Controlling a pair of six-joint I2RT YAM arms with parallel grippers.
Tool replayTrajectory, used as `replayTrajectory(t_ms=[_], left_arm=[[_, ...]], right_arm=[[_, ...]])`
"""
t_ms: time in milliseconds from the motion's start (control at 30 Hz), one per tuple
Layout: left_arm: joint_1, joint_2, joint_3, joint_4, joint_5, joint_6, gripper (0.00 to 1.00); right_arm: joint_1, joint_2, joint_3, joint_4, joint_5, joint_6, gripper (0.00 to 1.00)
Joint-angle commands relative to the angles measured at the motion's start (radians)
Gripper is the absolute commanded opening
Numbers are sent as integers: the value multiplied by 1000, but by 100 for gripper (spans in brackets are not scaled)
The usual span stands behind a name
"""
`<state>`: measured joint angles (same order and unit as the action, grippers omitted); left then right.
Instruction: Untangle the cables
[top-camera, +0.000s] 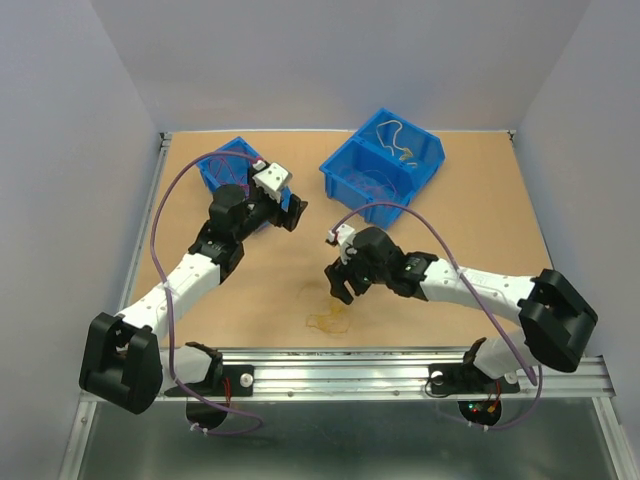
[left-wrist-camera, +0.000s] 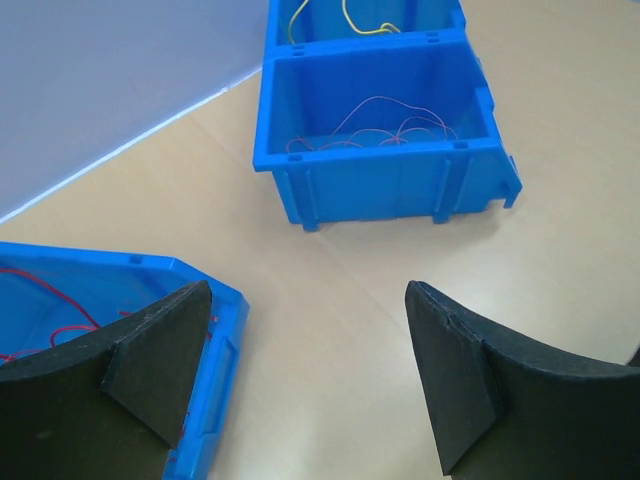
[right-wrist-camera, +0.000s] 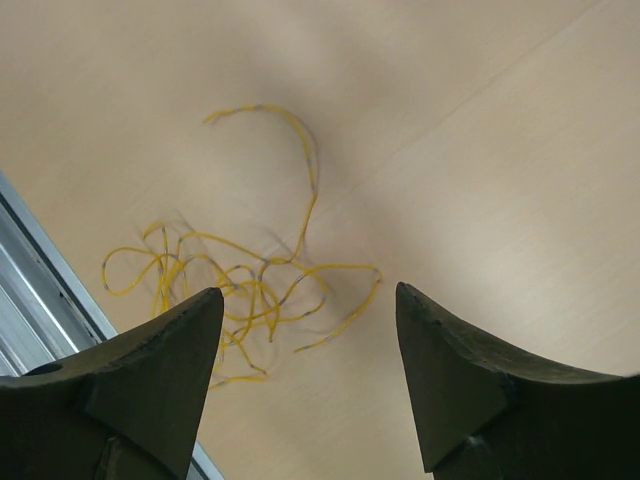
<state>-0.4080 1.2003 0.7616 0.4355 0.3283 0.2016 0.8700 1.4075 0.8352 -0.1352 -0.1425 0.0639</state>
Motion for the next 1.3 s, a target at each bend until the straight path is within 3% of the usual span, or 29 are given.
replayTrajectory(t_ms=[0,233,300,367,433,467,700,767,967,1100,1267], left_arm=[[6,-24,13,62,-15,-13,90],[6,-19,13,63,-3,-4,90],[6,-16,15,63,-2,-5,90],[6,-13,16,63,-3,-2,90],[6,-16,16,62,-2,-2,90],[6,-16,15,63,-5,-1,90],[9,-16,15,63,-3,-4,90],[9,-12,15,63,-4,-2,90],[11,-2,18,65,-8,-2,90],[9,-4,18,65,-11,-2,90],[9,-8,15,68,-14,-2,90]], right_arm=[[53,44,24,-52,58,-19,74],[84,122,62,-69,7,-55,48],[89,139,80,-89,26,-102,18],[87,55,73,-57,29,-113,0],[89,-40,32,3,3,-122,1],[89,-168,-22,78,3,-116,1],[87,-670,-197,325,253,-41,1],[87,-722,-206,347,296,-45,0],[86,-675,-90,388,671,-139,0],[83,-555,-38,508,791,-255,1],[-44,-429,67,548,723,-239,1]])
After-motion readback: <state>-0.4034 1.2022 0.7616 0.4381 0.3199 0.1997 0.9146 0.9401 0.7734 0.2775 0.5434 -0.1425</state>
